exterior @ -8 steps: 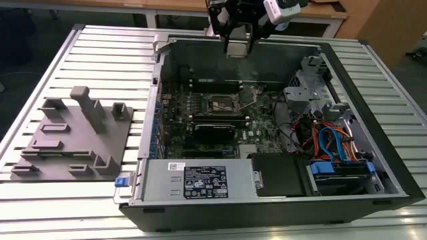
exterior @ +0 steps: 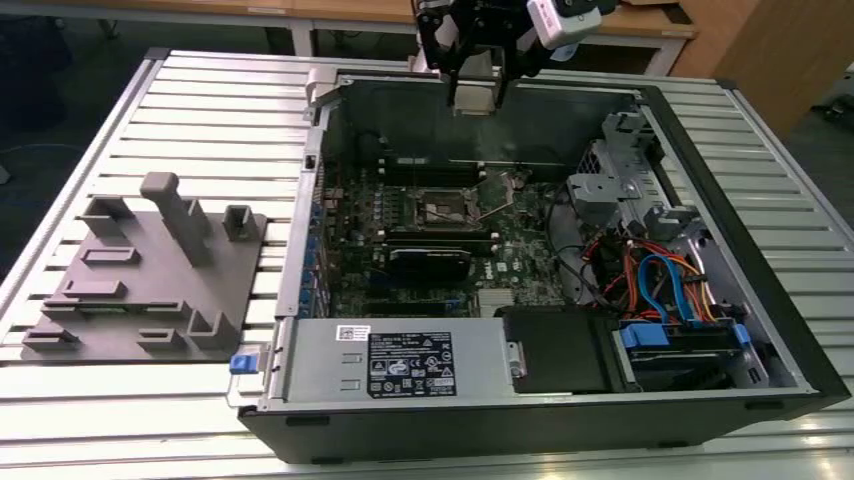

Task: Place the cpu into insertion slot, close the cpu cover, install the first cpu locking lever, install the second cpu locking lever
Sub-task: 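Place the cpu into insertion slot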

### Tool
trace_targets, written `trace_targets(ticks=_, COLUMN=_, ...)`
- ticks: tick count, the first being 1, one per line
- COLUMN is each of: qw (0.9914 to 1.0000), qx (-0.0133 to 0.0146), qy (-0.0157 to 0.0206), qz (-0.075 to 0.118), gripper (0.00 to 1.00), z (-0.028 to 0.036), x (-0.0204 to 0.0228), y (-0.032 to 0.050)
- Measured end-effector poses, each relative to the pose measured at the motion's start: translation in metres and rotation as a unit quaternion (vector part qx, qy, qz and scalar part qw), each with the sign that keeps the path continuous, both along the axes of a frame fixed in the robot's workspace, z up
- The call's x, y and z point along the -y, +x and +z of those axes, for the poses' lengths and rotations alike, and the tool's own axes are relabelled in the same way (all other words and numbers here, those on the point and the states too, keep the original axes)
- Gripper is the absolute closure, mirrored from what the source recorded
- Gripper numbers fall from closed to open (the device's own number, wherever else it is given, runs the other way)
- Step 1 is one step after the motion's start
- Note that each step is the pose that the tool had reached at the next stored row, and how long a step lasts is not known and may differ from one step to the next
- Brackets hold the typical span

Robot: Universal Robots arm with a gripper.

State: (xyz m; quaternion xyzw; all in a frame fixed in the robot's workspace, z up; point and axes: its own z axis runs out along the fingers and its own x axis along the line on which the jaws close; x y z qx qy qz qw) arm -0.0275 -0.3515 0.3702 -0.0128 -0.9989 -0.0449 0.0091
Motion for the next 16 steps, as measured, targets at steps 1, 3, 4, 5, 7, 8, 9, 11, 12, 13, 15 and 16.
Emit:
trace_targets(ticks=1, qw=1.0, qx=0.0, qy=0.0, qz=0.0, gripper=0.46, z=0.0, x=0.0, y=0.0)
trace_targets(ticks=3, qw=1.0, qx=0.0, qy=0.0, qz=0.0, gripper=0.46, z=0.0, x=0.0, y=0.0)
trace_targets(ticks=4, qw=1.0, qx=0.0, qy=0.0, qz=0.0, gripper=0.46, z=0.0, x=0.0, y=0.0)
trace_targets(ticks=5, qw=1.0, qx=0.0, qy=0.0, qz=0.0, gripper=0.46, z=0.0, x=0.0, y=0.0)
trace_targets(ticks=7, qw=1.0, qx=0.0, qy=0.0, qz=-0.002, gripper=0.46, z=0.0, x=0.0, y=0.0)
trace_targets(ticks=8, qw=0.99997, qx=0.0, qy=0.0, qz=-0.008, gripper=0.46, z=0.0, x=0.0, y=0.0)
trace_targets(ticks=9, qw=0.9999, qx=0.0, qy=0.0, qz=-0.014, gripper=0.46, z=0.0, x=0.0, y=0.0)
trace_targets(ticks=11, qw=0.99959, qx=0.0, qy=0.0, qz=-0.029, gripper=0.46, z=0.0, x=0.0, y=0.0)
trace_targets(ticks=12, qw=0.99936, qx=0.0, qy=0.0, qz=-0.036, gripper=0.46, z=0.0, x=0.0, y=0.0)
trace_targets(ticks=13, qw=0.99905, qx=0.0, qy=0.0, qz=-0.044, gripper=0.46, z=0.0, x=0.0, y=0.0)
trace_targets(ticks=15, qw=0.99842, qx=0.0, qy=0.0, qz=-0.056, gripper=0.46, z=0.0, x=0.0, y=0.0)
trace_targets(ticks=16, qw=0.9982, qx=-0.0001, qy=0.0, qz=-0.06, gripper=0.46, z=0.0, x=0.0, y=0.0)
